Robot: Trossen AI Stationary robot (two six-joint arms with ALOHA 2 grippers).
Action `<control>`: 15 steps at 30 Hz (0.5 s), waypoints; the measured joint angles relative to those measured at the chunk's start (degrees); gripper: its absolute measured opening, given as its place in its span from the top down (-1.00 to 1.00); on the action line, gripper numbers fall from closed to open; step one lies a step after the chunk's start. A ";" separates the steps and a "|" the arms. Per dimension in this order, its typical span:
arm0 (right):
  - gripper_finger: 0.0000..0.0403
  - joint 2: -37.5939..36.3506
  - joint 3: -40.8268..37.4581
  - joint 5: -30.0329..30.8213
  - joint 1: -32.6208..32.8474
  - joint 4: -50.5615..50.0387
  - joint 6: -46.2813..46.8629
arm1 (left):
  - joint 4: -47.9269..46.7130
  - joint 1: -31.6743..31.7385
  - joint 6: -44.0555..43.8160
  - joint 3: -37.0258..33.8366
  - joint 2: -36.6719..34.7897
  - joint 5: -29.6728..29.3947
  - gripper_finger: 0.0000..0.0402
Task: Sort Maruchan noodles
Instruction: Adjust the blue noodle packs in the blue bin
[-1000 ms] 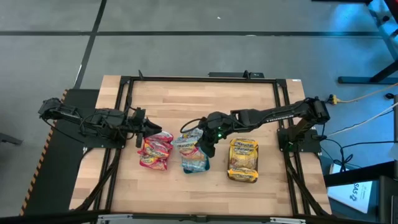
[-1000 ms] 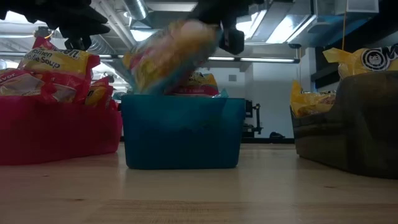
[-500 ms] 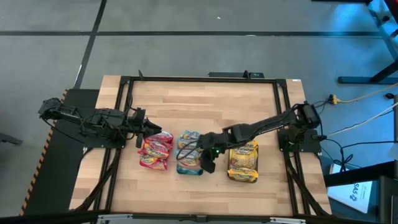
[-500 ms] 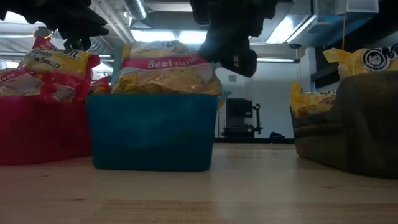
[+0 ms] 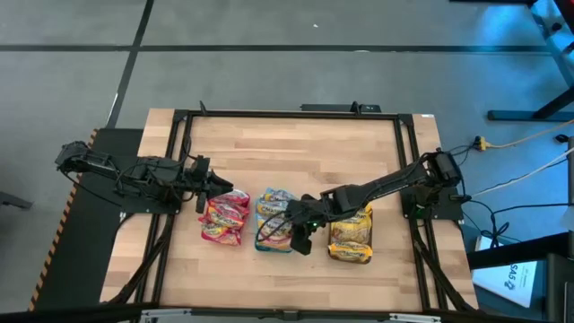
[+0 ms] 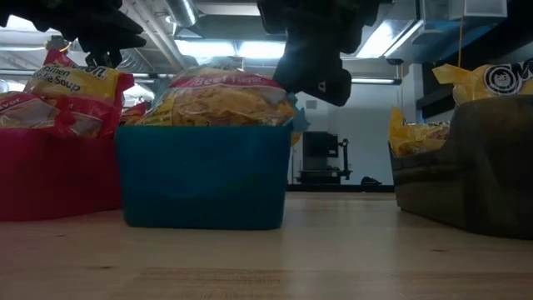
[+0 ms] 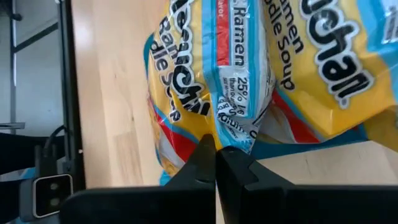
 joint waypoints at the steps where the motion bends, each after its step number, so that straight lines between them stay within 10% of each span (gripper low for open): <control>1: 1.00 0.08 0.00 0.23 0.04 -0.04 0.00 | -0.01 0.00 0.00 0.00 0.01 -0.02 0.65; 15: 0.60 0.06 -0.02 -3.06 -0.13 2.22 0.22 | -0.02 0.00 -0.11 0.00 0.02 -0.02 0.65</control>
